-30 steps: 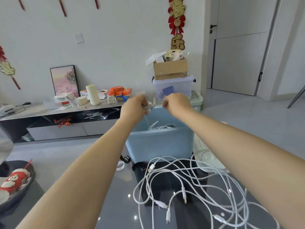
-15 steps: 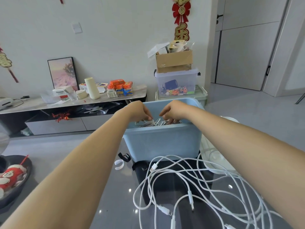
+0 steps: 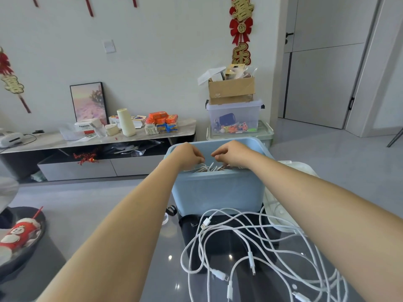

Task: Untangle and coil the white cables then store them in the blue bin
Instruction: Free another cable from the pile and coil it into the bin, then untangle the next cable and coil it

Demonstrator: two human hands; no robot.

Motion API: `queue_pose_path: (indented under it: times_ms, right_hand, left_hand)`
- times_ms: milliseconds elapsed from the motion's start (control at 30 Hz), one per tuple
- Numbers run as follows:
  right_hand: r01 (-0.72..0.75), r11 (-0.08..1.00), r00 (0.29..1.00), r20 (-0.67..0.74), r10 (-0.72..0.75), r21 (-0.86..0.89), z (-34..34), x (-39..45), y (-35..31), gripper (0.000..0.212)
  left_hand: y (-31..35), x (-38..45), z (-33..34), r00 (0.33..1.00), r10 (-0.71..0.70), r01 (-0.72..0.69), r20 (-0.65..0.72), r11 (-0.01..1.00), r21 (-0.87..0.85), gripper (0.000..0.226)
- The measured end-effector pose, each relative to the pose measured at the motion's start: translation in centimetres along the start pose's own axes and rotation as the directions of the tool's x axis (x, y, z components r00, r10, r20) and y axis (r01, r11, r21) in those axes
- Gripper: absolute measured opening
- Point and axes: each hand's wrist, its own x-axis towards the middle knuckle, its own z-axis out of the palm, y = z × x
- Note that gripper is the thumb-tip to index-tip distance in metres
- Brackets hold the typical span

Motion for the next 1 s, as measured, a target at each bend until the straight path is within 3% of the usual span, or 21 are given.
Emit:
queue_pose_path:
  times_ms: [200, 333, 467, 667, 833, 1000]
  right_hand:
    - [0.098, 0.995, 0.982, -0.163, -0.09, 0.038, 0.0, -4.9, -2.4, 0.024]
    - [0.154, 0.985, 0.972, -0.189, -0.138, 0.073, 2.4, -9.4, -3.3, 0.022]
    - [0.118, 0.986, 0.981, -0.17, -0.096, 0.121, 6.3, -13.5, -2.5, 0.022]
    - [-0.016, 0.999, 1.0, 0.003, 0.016, 0.047, 11.0, -18.1, 0.1, 0.02]
    - [-0.146, 0.986, 0.989, 0.023, 0.148, -0.079, 12.5, -19.3, 2.6, 0.017]
    - [-0.093, 0.971, 0.993, 0.046, 0.106, -0.219, 13.2, -19.9, 3.4, 0.02]
  left_hand:
    - [0.6, -6.4, -1.7, 0.973, -0.039, -0.038, -0.228, 0.947, -0.32, 0.018]
    - [0.2, -12.2, -1.2, 0.971, -0.089, -0.021, -0.223, 0.895, -0.446, 0.016]
    - [-0.6, -16.6, 2.0, 0.978, -0.17, 0.099, -0.121, 0.89, -0.445, 0.016]
    - [-1.1, -21.3, 8.6, 0.964, -0.257, 0.262, 0.062, 0.896, -0.358, 0.016]
    - [-0.7, -22.9, 12.1, 0.956, -0.286, 0.291, 0.061, 0.907, -0.306, 0.013]
    - [-0.4, -22.7, 13.2, 0.952, -0.302, 0.303, 0.051, 0.9, -0.313, 0.031]
